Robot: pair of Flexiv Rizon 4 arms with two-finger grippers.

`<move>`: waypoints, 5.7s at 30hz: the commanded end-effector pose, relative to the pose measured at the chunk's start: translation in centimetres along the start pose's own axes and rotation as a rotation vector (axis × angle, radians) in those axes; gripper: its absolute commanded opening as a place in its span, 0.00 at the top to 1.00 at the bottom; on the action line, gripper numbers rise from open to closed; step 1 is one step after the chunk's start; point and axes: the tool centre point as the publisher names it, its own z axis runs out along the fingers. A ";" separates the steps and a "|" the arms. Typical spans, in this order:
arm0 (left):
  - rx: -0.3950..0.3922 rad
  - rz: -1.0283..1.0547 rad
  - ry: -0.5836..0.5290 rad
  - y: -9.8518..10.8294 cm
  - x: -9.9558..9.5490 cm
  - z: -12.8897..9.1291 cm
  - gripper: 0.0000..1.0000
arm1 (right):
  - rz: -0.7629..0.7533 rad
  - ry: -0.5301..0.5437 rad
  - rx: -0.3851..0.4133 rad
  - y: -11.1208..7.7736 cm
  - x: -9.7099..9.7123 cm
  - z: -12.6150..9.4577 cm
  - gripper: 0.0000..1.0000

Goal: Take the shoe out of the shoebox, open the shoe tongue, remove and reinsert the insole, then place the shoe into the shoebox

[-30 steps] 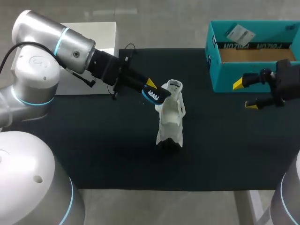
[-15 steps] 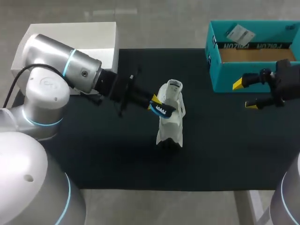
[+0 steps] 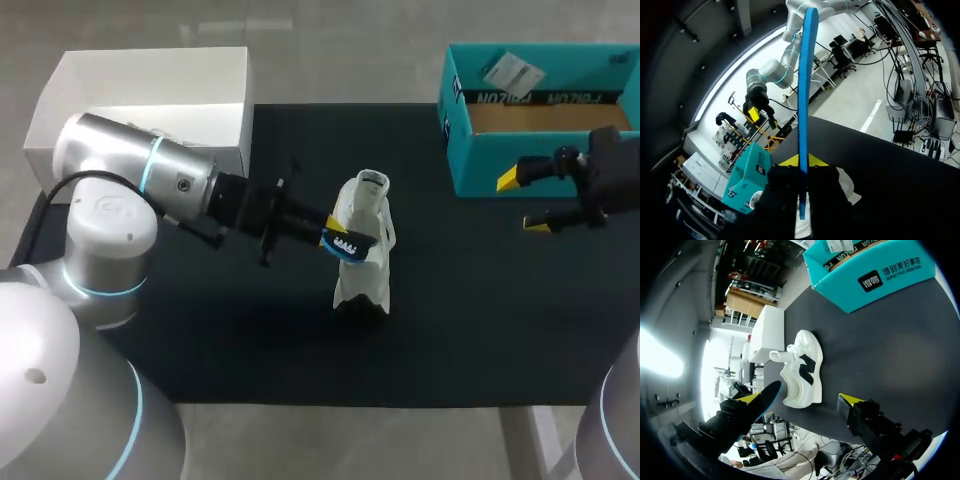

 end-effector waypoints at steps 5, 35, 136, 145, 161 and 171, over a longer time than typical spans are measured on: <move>-0.006 0.007 -0.031 2.4 -0.1 1.1 1.00 | 0.001 -0.003 -0.001 -0.1 0.0 0.0 0.00; -0.033 0.048 -0.079 0.4 -1.4 -1.4 1.00 | 0.001 -0.003 -0.001 -0.1 0.0 0.0 0.00; 0.072 -0.074 -0.213 2.1 -1.9 6.1 1.00 | 0.001 -0.003 -0.001 -0.1 0.0 0.0 0.00; 0.175 -0.062 -0.270 -1.2 -3.7 5.0 1.00 | 0.001 -0.003 -0.001 -0.1 0.0 0.0 0.00; 0.236 -0.074 -0.237 -2.4 -3.7 7.0 1.00 | 0.001 -0.003 -0.001 -0.1 0.0 0.0 0.00; 0.095 -0.052 -0.223 1.6 -2.3 7.7 1.00 | 0.001 -0.003 -0.001 -0.1 0.0 0.0 0.00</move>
